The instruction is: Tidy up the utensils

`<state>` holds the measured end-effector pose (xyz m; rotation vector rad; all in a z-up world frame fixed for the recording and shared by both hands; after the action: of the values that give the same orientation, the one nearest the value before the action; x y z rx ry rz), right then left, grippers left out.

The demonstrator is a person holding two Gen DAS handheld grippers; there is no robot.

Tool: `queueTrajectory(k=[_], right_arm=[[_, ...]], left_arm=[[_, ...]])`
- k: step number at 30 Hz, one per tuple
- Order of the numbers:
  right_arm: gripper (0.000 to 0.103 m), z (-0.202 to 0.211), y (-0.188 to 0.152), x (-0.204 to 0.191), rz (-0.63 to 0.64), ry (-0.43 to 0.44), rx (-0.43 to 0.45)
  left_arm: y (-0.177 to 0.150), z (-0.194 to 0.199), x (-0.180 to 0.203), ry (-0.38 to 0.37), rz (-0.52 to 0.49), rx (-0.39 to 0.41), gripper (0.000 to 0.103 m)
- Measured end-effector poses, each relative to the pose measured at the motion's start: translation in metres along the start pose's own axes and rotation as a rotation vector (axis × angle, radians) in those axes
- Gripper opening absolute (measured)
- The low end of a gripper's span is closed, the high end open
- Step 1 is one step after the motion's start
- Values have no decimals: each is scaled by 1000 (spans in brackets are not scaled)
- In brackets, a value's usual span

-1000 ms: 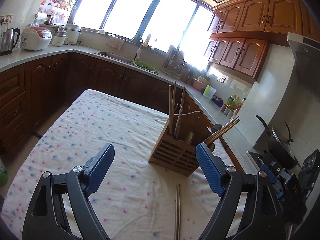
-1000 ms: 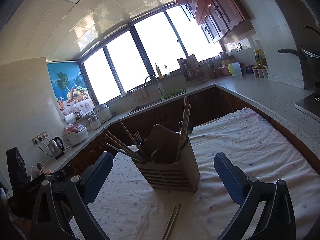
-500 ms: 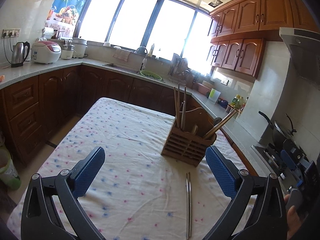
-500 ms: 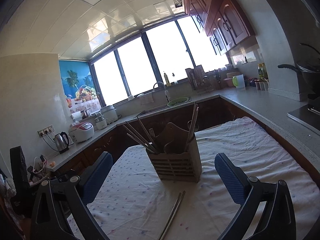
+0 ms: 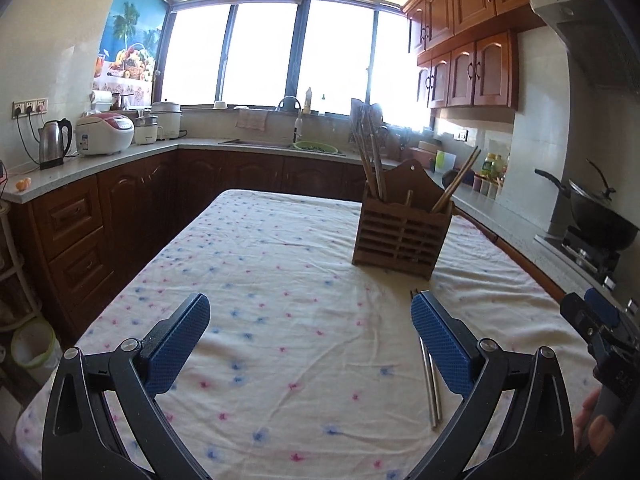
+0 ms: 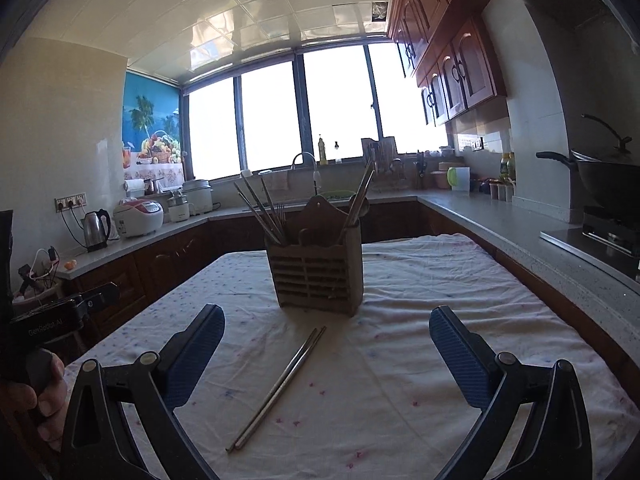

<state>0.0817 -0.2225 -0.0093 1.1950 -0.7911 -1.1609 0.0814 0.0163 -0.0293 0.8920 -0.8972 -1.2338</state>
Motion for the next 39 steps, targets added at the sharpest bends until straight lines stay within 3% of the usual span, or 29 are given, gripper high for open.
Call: queueTrajectory(k=[6,39], right_arm=[[103,8,-15,5,8,-26,-15],[103,25,-20,11,-7,-33,44]], left_arm=[[-21,-1,17,-6,-63,-31,103],[-22,12,29,45,-127,15,103]])
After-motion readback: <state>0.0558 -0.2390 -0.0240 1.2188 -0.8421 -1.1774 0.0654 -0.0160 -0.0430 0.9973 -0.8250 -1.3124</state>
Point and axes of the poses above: each gripper's, at about its wrist camera, not at the fingertips, and z roughly against the way its jaws point, x to its right, y to its top, the point moved 9 cm from there along -z, roughly the way its jaws point, and after that the axes turned 6 degrees about y, right-handed, at the moved point
